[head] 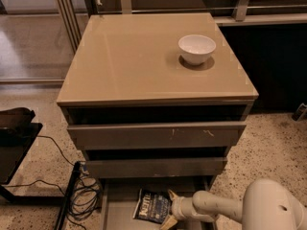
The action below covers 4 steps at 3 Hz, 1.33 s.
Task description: Pick blue chip bag from bottom drawer and place on counter
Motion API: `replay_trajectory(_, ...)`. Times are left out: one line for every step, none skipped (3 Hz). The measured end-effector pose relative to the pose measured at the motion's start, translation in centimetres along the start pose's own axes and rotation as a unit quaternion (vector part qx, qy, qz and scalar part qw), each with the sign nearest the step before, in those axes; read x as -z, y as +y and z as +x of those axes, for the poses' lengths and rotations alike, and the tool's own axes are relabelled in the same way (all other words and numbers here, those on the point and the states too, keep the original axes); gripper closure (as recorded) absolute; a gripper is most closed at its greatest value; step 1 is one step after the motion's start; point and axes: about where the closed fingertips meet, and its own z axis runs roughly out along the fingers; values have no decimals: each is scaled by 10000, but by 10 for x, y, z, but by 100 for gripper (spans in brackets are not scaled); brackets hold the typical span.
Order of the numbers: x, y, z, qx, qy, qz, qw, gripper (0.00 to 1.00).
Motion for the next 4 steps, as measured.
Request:
replay_trajectory(0,0,0,0,0,0,10000,19)
replay_trajectory(0,0,0,0,0,-1,10000,42)
replay_trajectory(0,0,0,0,0,-1,10000,65)
replay_trajectory(0,0,0,0,0,-1,10000,89)
